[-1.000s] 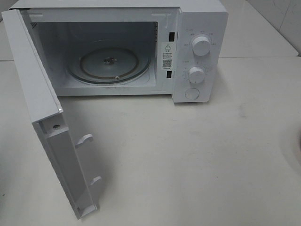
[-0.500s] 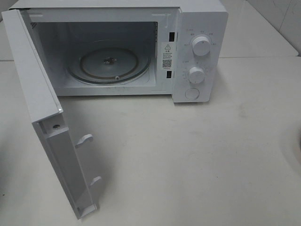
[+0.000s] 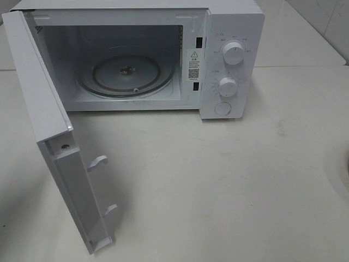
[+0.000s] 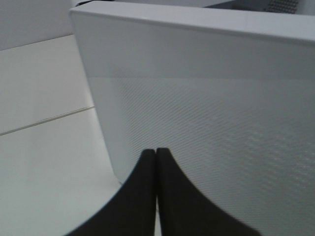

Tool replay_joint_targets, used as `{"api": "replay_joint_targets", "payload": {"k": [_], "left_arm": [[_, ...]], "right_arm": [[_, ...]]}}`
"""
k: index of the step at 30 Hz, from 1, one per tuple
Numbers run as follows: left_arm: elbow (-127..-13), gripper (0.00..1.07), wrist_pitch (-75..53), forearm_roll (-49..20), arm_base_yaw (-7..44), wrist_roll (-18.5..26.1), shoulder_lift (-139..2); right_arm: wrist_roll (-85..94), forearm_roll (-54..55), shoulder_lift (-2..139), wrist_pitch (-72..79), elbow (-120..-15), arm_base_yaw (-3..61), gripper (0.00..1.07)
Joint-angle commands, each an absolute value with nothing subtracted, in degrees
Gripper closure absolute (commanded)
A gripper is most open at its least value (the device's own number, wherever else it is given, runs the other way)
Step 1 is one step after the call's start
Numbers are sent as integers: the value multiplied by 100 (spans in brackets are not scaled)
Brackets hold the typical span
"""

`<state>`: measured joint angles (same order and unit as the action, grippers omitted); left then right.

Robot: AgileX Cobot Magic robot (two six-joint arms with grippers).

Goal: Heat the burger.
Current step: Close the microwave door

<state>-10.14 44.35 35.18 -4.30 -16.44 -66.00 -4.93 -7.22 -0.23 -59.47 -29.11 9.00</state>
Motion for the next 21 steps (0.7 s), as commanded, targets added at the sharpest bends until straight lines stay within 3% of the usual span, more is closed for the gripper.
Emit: {"api": "replay_joint_targets", "payload": {"k": [1,5,9,10,15,19,21], "left_arm": [[-1049,107,4927,3850,-395,-1891,-6784],[-1071,107,5300,3816,-269,-1902,-7036],[-1192,107,5168,3570,206,-1662,-7259],[-1203,107,5134,3094,470,-1490,-7380],[-1203,107,5151,2315,1020,-1197,-7540],[-1255,107,5180,1427,1822,-584,-7809],[-1255,107,5225,1180,1988,-481,-7878]], "right_arm": [[-476,-728,-178,-5913,-2893,871,32],[-476,-728,-178,-5913,-2893,871,32],[-470,-728,-178,-5913,-2893,871,32],[-470,-728,-178,-5913,-2893,871,32],[-470,-728,-178,-5913,-2893,871,32],[-470,-728,-178,-5913,-2893,871,32],[-470,-728,-178,-5913,-2893,871,32]]}}
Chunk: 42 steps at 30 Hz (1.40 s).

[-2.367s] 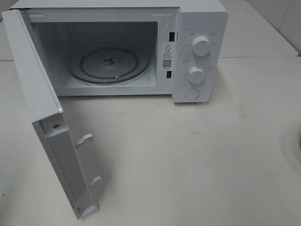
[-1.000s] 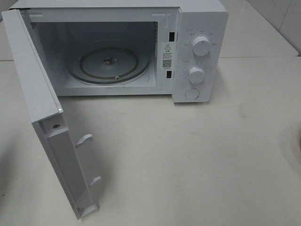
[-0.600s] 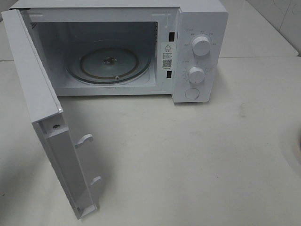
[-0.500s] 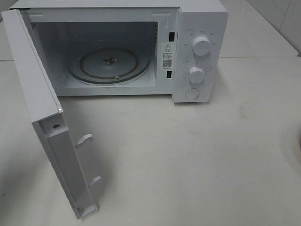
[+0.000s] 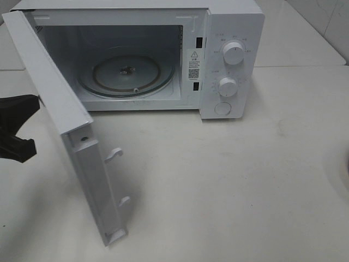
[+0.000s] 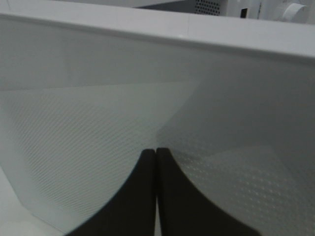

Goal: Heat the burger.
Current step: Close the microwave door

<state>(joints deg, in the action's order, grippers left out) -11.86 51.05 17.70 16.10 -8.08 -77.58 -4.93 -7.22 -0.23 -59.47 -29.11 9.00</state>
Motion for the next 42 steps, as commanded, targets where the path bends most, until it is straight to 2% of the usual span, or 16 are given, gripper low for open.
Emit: {"api": "replay_joint_targets", "payload": {"k": [1,2,4,5,7,8,10,18,25,29,31,34,35,42], "left_arm": [[-1255,107,5340,670,2286,-269,-8010],[-1255,107,5340,670,2286,-269,-8010],[-1278,107,5472,-103,2750,74,-8251],[-1278,107,5472,-103,2750,74,-8251],[-1415,107,5489,-745,3174,390,-8486],[-1415,107,5489,-745,3174,390,-8486],[-1650,107,5489,-1272,3552,630,-8749],[-2521,107,5506,-2257,4263,1020,-9419],[-3197,107,5495,-2653,4549,1335,-9912],[-3804,107,5397,-3306,4704,1673,-10313],[-3902,107,5386,-3380,4704,1730,-10371],[-4269,107,5260,-3644,4704,1977,-10542],[-4486,107,5260,-3856,4698,2194,-10651],[-5254,107,5088,-4343,4698,2756,-10978]], "right_arm": [[-470,-728,-178,-5913,-2893,871,32],[-470,-728,-178,-5913,-2893,871,32],[-476,-728,-178,-5913,-2893,871,32],[-476,-728,-178,-5913,-2893,871,32],[-476,-728,-178,-5913,-2893,871,32],[-476,-728,-178,-5913,-2893,871,32],[-476,-728,-178,-5913,-2893,871,32],[-476,-728,-178,-5913,-2893,871,32],[-470,-728,-178,-5913,-2893,871,32],[-470,-728,-178,-5913,-2893,871,32],[-470,-728,-178,-5913,-2893,871,32],[-470,-728,-178,-5913,-2893,871,32],[-470,-728,-178,-5913,-2893,871,32],[-470,-728,-178,-5913,-2893,871,32]]}}
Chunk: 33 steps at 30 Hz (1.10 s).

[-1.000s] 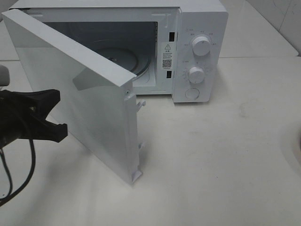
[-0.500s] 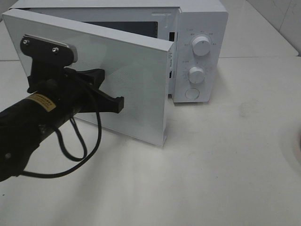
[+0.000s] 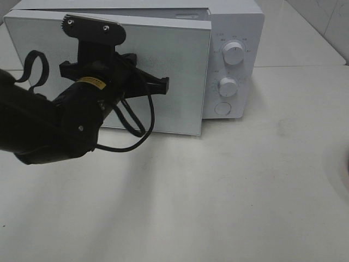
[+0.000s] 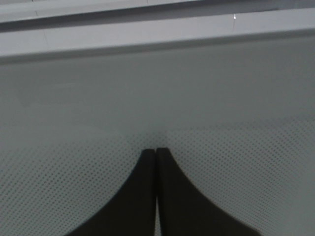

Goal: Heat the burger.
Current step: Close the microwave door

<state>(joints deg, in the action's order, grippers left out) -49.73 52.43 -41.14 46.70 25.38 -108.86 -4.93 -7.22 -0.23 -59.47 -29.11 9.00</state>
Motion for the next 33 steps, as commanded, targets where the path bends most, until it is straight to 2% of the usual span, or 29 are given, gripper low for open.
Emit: {"api": "replay_joint_targets", "payload": {"k": [1,6,20,26,33], "left_arm": [[-5254,107,5088,-4343,4698,2756,-10978],[-5976,107,4939,-4710,4698,3243,-11431],[-6950,107,4366,-4893,4343,3570,-11832],[-6881,107,4016,-4899,4395,3655,-11683],[-6217,107,3501,-4956,4624,3690,-11127]], "right_arm": [[-470,-728,-178,-5913,-2893,871,32],[-476,-728,-178,-5913,-2893,871,32],[-476,-728,-178,-5913,-2893,871,32],[-470,-728,-178,-5913,-2893,871,32],[-476,-728,-178,-5913,-2893,871,32]]}}
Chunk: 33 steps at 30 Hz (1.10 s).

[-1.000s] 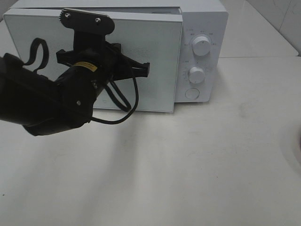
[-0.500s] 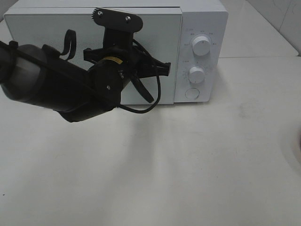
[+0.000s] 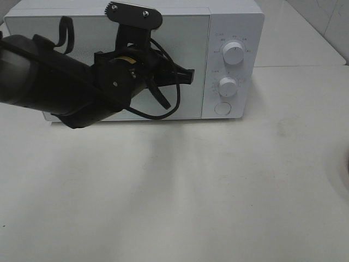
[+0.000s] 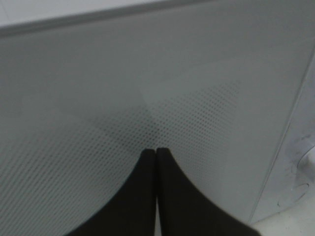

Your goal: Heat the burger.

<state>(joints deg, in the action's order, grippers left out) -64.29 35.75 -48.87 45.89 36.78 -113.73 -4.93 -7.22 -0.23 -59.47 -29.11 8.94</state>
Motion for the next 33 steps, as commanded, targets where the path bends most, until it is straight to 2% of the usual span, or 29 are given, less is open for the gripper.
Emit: {"api": "replay_joint_targets", "payload": {"k": [1,8,9,10,11,12,13,14,15,16,17,22,26,27,29,31,32,33], "left_arm": [[-6217,107,3501,-4956,4624,3690,-11127],[-5552,107,2309,-4956,4635,3667,-10359],[-5414,95,1988,-4956,4635,3667,-10164],[-5414,95,1988,-4956,4635,3667,-10164],[-5271,77,1736,-4956,4635,3667,-9964],[-5271,77,1736,-4956,4635,3667,-9964],[-5202,58,1627,-4956,4635,3667,-9872],[-5088,26,1599,-4956,4635,3673,-9757],[-5088,26,1599,-4956,4635,3673,-9757],[-5036,11,1558,-4956,4635,3667,-9706],[-4979,6,1455,-4950,4635,3667,-9614],[-4945,8,859,-4945,4624,3701,-9351],[-4945,8,-430,-4945,4475,3684,-9007],[-4945,8,-430,-4945,4475,3684,-9007],[-4956,8,-1306,-4945,4097,3684,-8944],[-4968,8,-1639,-4945,3936,3678,-8932],[-5008,8,-2212,-4933,3615,3667,-8898],[-5008,8,-2212,-4933,3615,3667,-8898]], "right_arm": [[-476,-728,-178,-5913,-2893,871,32],[-476,-728,-178,-5913,-2893,871,32],[-476,-728,-178,-5913,-2893,871,32],[-476,-728,-178,-5913,-2893,871,32],[-476,-728,-178,-5913,-2893,871,32],[-476,-728,-178,-5913,-2893,871,32],[-476,-728,-178,-5913,-2893,871,32],[-476,-728,-178,-5913,-2893,871,32],[-476,-728,-178,-5913,-2893,871,32],[-476,-728,-178,-5913,-2893,871,32],[-476,-728,-178,-5913,-2893,871,32],[-476,-728,-178,-5913,-2893,871,32],[-476,-728,-178,-5913,-2893,871,32],[-476,-728,-178,-5913,-2893,871,32],[-476,-728,-178,-5913,-2893,871,32],[-470,-728,-178,-5913,-2893,871,32],[-470,-728,-178,-5913,-2893,871,32],[-470,-728,-178,-5913,-2893,871,32]]}}
